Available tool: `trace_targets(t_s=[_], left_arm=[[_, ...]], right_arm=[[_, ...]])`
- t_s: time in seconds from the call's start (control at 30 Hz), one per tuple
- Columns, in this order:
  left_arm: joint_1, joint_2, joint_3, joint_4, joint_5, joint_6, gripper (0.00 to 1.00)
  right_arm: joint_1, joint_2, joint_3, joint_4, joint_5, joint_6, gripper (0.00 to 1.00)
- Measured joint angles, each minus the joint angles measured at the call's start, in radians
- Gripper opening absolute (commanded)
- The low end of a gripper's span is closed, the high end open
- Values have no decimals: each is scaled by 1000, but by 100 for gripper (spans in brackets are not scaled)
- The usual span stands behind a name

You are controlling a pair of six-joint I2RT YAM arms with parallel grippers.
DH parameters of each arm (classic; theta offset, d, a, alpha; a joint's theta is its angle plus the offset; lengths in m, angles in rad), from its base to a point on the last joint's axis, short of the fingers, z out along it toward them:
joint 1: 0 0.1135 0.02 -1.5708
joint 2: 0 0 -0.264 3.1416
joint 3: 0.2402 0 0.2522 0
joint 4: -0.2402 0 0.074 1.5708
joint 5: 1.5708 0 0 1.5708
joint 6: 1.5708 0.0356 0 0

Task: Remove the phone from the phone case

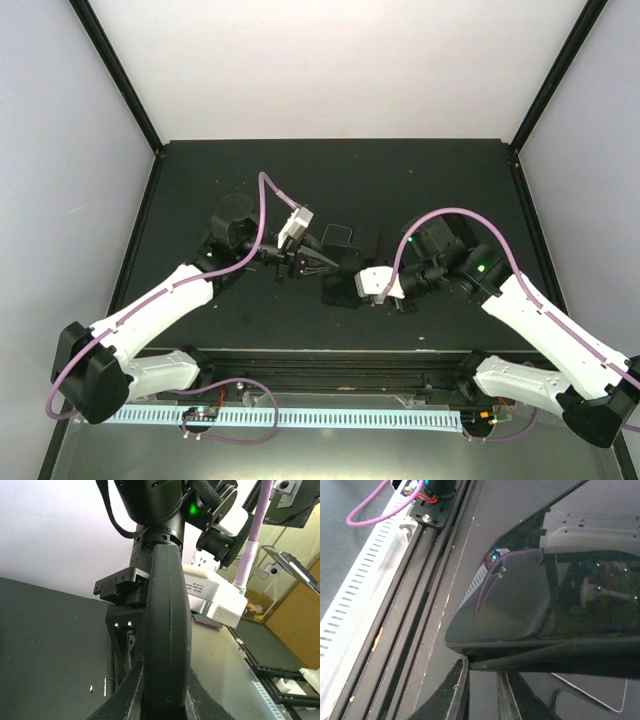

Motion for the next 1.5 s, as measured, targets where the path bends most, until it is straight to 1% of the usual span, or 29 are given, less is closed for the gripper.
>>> trace_targets(t_s=[0.27, 0.3, 0.37, 0.47, 0.67, 0.87, 1.0, 1.17, 1.37, 1.5], left_arm=[[0, 3, 0, 11, -22, -15, 2], [0, 3, 0, 14, -24, -16, 2], [0, 3, 0, 15, -29, -18, 2], [0, 2, 0, 21, -50, -22, 2], [0, -9, 0, 36, -72, -37, 2], [11, -23, 0, 39, -127, -55, 2], [20, -24, -2, 65, -168, -74, 2], [28, -24, -3, 93, -209, -89, 2], [29, -31, -3, 119, -222, -97, 2], [29, -42, -3, 139, -213, -97, 2]], right_arm=[[1, -14, -15, 34, 66, 13, 10], [1, -20, -19, 39, 71, 23, 11], [1, -32, -29, 53, 80, 49, 17], [1, -51, -42, 80, 97, 110, 18], [1, -48, -43, 120, 124, 234, 27], [3, -34, -43, 181, 203, 291, 29], [2, -27, -43, 231, 272, 327, 30], [-10, -21, -40, 273, 319, 372, 31], [-28, -20, -19, 273, 313, 430, 37], [-55, -7, 11, 253, 246, 483, 40]])
